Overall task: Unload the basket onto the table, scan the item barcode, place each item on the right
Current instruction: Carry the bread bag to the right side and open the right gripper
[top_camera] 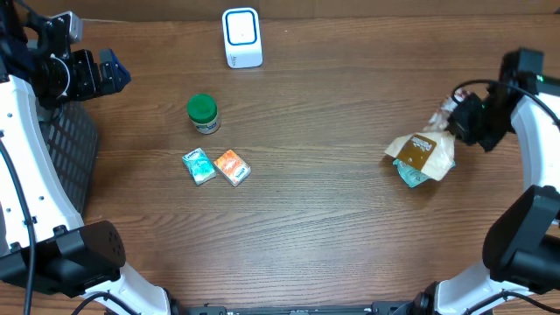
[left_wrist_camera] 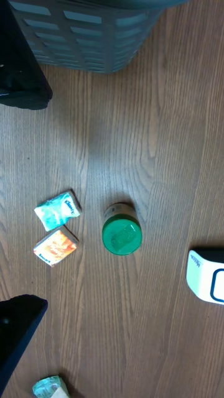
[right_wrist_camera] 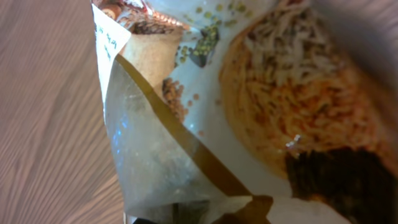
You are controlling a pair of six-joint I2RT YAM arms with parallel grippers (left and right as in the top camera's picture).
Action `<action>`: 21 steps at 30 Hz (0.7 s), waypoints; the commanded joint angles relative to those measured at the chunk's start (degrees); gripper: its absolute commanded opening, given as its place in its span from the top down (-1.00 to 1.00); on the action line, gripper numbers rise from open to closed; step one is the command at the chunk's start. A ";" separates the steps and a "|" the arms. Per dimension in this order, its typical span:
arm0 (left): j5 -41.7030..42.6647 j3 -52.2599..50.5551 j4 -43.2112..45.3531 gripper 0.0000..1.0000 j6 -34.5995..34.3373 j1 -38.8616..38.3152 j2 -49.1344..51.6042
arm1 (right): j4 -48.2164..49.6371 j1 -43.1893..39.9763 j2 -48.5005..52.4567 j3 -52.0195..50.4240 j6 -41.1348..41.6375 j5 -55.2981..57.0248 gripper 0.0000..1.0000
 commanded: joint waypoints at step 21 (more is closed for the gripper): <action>0.02 1.16 -0.13 -0.99 1.09 0.20 -1.16 | -5.38 -2.27 -1.09 -1.44 -2.38 4.13 -0.86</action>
